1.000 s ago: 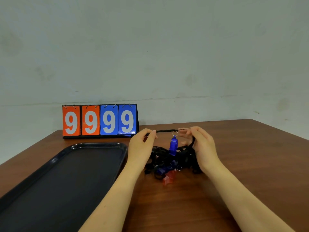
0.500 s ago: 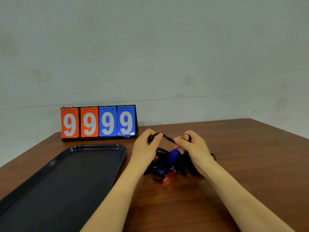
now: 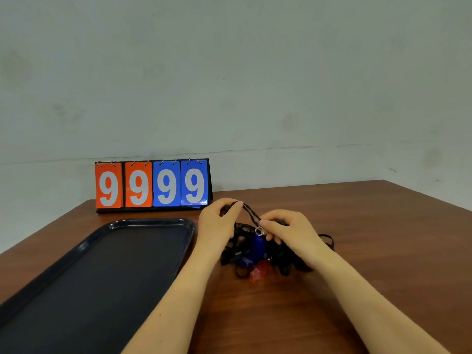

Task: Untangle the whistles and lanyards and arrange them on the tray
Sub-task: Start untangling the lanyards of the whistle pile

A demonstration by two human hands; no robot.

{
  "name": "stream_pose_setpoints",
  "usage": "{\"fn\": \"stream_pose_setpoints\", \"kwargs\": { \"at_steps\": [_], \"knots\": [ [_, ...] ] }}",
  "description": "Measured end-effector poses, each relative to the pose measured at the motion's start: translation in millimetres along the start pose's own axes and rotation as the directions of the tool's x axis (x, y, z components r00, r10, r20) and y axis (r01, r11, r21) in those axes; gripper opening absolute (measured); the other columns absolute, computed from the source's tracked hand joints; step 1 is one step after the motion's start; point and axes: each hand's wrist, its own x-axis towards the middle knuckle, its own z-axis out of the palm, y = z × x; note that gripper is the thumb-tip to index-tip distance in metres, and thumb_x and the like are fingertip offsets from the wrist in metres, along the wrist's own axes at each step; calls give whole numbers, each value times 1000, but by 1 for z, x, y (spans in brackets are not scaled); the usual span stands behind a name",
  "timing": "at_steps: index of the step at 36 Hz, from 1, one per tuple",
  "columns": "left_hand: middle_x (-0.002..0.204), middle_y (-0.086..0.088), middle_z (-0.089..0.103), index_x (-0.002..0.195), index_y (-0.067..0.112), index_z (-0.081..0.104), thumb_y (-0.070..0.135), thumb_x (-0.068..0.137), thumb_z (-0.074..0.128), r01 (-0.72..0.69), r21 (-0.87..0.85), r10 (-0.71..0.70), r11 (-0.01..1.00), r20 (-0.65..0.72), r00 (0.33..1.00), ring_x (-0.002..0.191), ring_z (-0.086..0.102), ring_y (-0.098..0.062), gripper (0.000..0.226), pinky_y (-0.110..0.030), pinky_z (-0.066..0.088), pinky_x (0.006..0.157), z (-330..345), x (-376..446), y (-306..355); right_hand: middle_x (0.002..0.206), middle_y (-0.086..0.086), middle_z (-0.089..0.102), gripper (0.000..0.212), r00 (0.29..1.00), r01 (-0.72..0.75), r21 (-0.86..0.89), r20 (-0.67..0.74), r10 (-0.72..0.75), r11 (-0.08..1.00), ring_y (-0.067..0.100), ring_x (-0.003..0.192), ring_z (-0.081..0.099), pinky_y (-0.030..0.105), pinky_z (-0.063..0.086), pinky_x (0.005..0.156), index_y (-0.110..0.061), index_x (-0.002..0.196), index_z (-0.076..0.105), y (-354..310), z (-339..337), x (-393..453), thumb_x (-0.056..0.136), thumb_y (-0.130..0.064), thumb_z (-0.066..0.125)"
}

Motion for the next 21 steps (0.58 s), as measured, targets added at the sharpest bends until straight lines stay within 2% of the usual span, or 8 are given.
{"fn": "stream_pose_setpoints", "kwargs": {
  "at_steps": [3,7,8,11,13,15,19,21],
  "knots": [
    [49,1,46,87,22,60,21,98,50,74,-49,-72,996,49,996,35,38,-3,15,-14,34,38,2,-3,4,70,1,69,12,998,-18,113,-50,24,993,10,60,60,17,48,55,-9,95,67,1,1,2,95,-9,55],
    [48,-2,44,94,6,61,19,99,41,207,-106,-194,973,123,973,35,36,-6,25,-18,32,39,8,-7,8,78,-5,67,18,995,-63,27,-78,65,998,8,65,58,22,50,76,-17,91,66,3,1,4,97,-19,50],
    [47,-2,44,96,4,62,19,98,40,255,-128,-238,959,132,962,35,35,-8,27,-21,31,42,9,-7,9,81,-4,67,18,994,-75,32,-76,77,997,6,64,57,23,50,77,-17,91,66,4,1,5,98,-19,50],
    [45,-4,44,89,7,66,18,94,40,360,-260,-317,896,194,929,36,30,-14,29,-30,28,49,8,-6,9,79,2,67,19,995,-89,113,-43,94,990,5,56,53,20,46,64,-12,95,66,3,1,4,99,-17,48],
    [55,-5,48,80,6,58,17,94,41,395,-408,-305,823,269,914,38,29,-13,25,-27,24,45,6,-6,10,73,0,66,18,994,-100,185,-21,105,978,3,52,52,16,42,53,-8,98,64,1,3,4,99,-14,48],
    [61,0,48,78,11,49,17,95,42,418,-501,-278,757,332,901,40,30,-11,19,-23,21,41,4,-8,13,63,-6,62,17,994,-105,179,-14,109,978,2,50,51,12,40,49,-8,98,64,0,4,3,99,-14,48],
    [56,5,42,86,11,60,27,98,50,300,-287,-237,910,236,943,42,33,-10,22,-26,23,44,2,-6,8,66,-6,64,16,996,-90,85,0,90,992,3,54,52,12,44,56,-15,98,67,1,0,3,97,-14,51],
    [55,6,42,93,13,64,30,98,51,250,-302,-199,920,188,962,43,35,-9,22,-26,24,45,0,-6,6,66,-6,65,17,999,-48,-45,20,48,998,-1,52,52,12,44,58,-19,100,68,1,-2,3,97,-14,53]
  ]
}}
